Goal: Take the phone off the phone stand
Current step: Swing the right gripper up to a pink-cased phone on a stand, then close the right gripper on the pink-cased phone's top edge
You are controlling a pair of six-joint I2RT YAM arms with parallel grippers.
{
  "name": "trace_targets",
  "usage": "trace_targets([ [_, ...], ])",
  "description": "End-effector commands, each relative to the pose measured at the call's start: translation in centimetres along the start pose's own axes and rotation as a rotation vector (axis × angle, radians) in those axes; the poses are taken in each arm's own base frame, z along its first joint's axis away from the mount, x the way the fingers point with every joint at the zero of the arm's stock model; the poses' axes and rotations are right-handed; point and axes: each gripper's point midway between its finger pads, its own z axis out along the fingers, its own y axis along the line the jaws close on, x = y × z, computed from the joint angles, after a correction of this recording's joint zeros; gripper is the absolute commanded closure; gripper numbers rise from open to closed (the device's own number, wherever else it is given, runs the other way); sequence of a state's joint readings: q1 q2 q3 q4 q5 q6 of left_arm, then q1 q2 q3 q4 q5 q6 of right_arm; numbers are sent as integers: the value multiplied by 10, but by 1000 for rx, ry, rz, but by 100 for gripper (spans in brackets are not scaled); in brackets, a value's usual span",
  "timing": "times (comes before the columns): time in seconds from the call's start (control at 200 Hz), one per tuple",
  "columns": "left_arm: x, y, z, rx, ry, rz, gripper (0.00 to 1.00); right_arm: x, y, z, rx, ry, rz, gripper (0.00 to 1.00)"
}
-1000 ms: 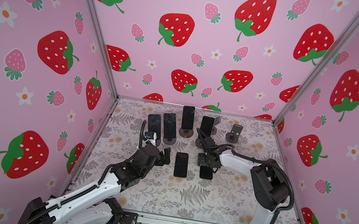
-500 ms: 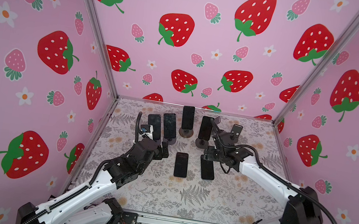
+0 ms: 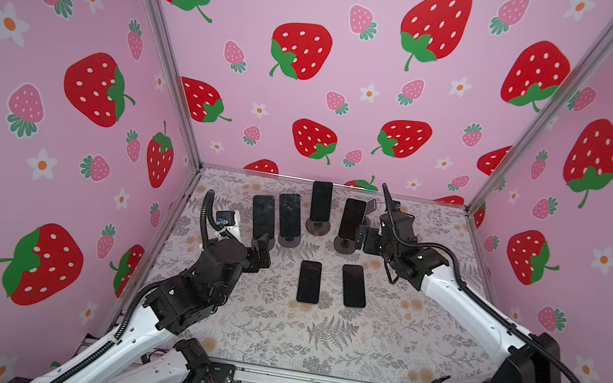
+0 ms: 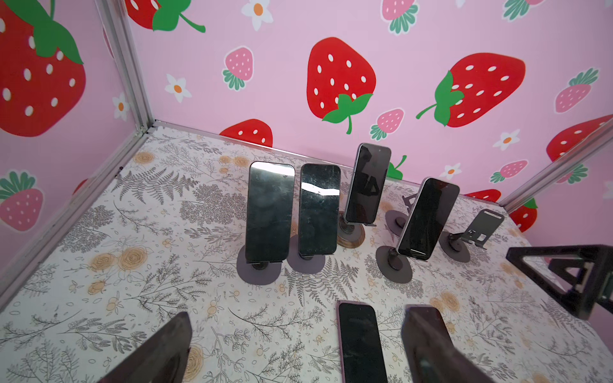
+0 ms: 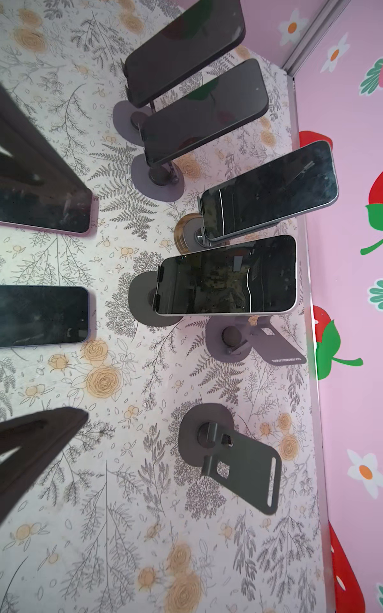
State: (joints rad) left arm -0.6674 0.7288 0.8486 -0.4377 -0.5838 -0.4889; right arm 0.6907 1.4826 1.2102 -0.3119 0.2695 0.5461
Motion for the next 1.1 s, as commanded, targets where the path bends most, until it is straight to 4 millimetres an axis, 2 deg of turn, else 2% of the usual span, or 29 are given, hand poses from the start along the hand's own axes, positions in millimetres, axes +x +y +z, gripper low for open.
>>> trace_targets([
  [0.0,-8,14,-5,-60,-42,38,1,-12,6,11,-13,-4,42,0],
  [0.205,8,23,2,-92,-2,56,1,-18,10,47,-15,49,94,0],
  [0.35,18,27,6,-103,22,49,1,-16,11,68,16,114,68,0],
  [0.475,27,30,13,-115,40,52,1,-22,11,78,53,133,49,0],
  [0.6,34,30,20,-113,62,43,1,-18,15,89,61,183,44,0],
  [0.9,39,26,35,-114,70,38,1,-21,15,115,127,236,27,0],
  [1.091,45,21,41,-96,101,32,1,-24,11,126,172,223,18,5],
])
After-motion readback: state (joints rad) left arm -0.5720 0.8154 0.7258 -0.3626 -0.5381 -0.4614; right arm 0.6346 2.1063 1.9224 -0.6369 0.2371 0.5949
